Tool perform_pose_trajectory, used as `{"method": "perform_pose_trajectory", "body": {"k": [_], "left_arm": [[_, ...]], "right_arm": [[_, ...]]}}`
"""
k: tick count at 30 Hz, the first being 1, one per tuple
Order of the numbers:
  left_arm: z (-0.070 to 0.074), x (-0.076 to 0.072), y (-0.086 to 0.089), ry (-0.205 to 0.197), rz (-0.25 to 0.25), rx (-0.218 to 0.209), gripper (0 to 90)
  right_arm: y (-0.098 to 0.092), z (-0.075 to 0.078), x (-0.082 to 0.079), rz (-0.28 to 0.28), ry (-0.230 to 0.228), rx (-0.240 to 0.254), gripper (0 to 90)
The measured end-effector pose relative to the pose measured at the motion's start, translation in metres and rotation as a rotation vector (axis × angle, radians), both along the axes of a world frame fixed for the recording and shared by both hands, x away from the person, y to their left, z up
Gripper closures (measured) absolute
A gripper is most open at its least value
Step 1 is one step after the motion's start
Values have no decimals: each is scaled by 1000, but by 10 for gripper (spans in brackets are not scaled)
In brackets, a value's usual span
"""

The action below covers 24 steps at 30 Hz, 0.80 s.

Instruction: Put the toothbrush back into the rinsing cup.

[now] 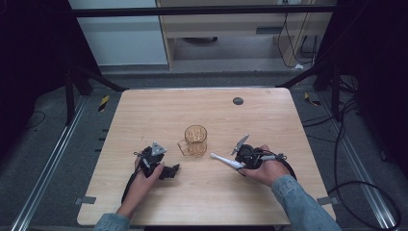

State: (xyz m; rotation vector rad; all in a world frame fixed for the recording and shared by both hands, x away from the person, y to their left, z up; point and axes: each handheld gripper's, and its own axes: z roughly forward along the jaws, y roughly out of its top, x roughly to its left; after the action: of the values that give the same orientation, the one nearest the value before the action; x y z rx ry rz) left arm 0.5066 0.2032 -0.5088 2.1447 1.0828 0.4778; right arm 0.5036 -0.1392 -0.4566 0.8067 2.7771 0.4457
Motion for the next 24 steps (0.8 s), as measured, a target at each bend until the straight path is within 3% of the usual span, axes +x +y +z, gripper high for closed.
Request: {"method": "perform_pose_trajectory", "body": {"k": [24], "left_arm": [[0,0,0,1,-2,0,0]], "right_arm": [[10,-7,12,36,43,-44,616]]}}
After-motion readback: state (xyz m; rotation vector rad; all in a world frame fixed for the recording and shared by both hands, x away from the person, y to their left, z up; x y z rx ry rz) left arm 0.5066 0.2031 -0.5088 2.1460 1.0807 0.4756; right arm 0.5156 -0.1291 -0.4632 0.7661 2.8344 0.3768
